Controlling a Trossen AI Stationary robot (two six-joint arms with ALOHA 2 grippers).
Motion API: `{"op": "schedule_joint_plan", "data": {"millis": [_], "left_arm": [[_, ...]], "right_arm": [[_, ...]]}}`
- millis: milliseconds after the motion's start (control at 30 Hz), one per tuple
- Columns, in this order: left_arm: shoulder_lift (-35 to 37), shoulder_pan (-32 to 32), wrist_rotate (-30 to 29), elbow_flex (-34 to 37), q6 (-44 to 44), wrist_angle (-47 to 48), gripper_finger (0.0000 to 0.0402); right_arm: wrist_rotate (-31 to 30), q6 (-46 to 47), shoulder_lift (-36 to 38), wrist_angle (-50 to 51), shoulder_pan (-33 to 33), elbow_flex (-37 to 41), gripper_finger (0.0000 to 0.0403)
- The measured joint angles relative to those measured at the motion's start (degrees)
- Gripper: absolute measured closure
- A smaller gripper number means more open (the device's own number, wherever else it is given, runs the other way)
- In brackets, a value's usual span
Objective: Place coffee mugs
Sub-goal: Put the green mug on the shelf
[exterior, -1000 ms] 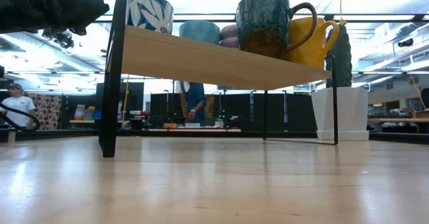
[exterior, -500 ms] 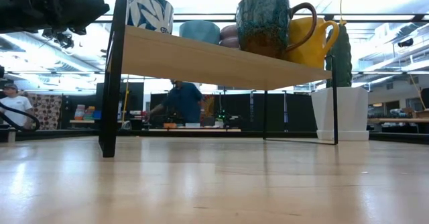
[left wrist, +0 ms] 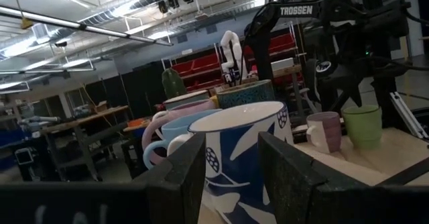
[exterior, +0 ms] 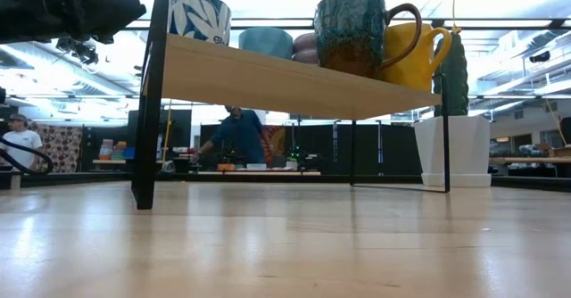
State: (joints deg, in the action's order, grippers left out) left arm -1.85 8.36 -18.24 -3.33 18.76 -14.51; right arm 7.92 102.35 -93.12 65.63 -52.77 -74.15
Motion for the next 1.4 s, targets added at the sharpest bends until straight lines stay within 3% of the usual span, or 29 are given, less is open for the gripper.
{"op": "schedule_joint_plan", "data": {"millis": [267, 567, 900, 1233, 1400], "left_arm": [[0.0, 0.0, 0.0, 0.0, 0.1, 0.2, 0.026], [0.0, 0.0, 0.0, 0.0, 0.0, 0.2, 0.026], [0.0, 0.0, 0.0, 0.0, 0.1, 0.2, 0.026], [0.0, 0.0, 0.0, 0.0, 0.1, 0.2, 0.026], [0.0, 0.0, 0.0, 0.0, 0.1, 0.2, 0.026]], "right_arm": [[0.9, 3.1, -2.3, -0.8, -2.7, 0.0, 0.017], [2.3, 0.1, -7.3, -3.5, -4.3, 0.3, 0.0191], [2.1, -9.6, -12.2, -4.0, -4.4, 0.4, 0.0265], [1.6, -10.9, -12.2, -5.8, -3.6, 0.4, 0.0361], [2.7, -11.0, -12.2, -7.9, -1.9, 0.4, 0.0378]]}}
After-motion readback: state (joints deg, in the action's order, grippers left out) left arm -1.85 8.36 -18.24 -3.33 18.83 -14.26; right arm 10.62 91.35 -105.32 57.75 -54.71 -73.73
